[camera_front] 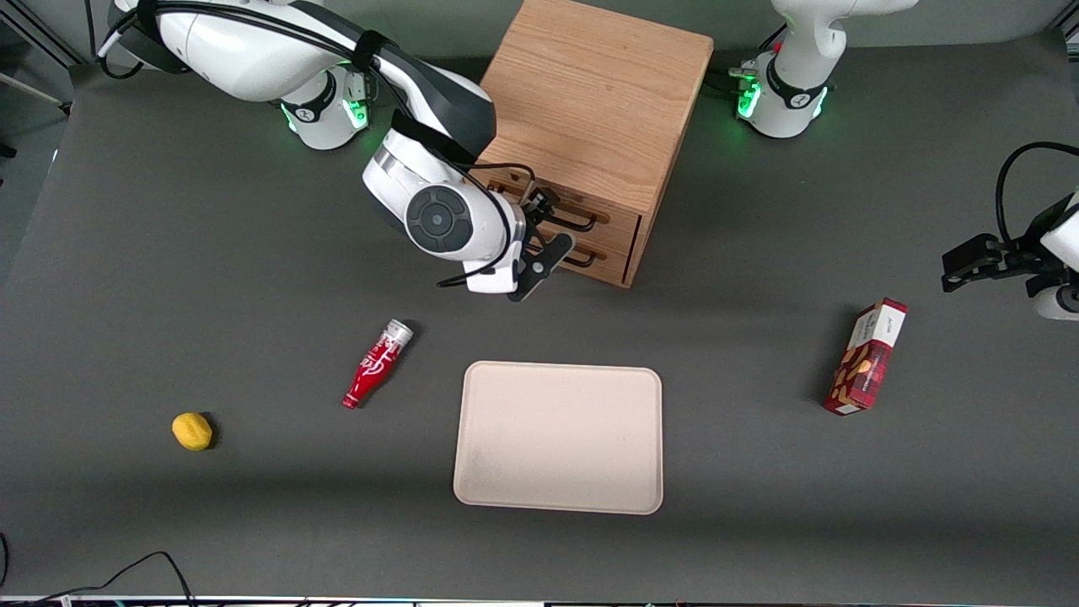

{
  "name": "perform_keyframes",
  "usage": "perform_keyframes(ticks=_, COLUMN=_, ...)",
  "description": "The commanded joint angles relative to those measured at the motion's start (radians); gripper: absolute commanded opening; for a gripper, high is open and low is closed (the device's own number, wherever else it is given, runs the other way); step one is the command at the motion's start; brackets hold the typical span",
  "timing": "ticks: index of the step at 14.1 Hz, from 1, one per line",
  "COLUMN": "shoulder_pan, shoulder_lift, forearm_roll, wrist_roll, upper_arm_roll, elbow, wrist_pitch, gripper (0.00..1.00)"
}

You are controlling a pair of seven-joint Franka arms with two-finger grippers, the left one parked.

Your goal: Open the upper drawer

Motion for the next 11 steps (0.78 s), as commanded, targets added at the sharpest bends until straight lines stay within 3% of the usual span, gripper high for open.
perform_keyframes(ticks=1, shoulder_pan=-0.015, shoulder_lift=0.025, forearm_roll=-0.051, wrist_roll=0.026, upper_arm_roll=0.006, elbow=0.019, wrist_pitch=0.01, gripper=1.0)
perform_keyframes(ticks=11, shoulder_pan=-0.021, shoulder_lift=0.047, forearm_roll=-0.055, wrist_roll=0.006, upper_arm_roll=-0.028, elbow=0.079, wrist_pitch=0.008, gripper=1.0)
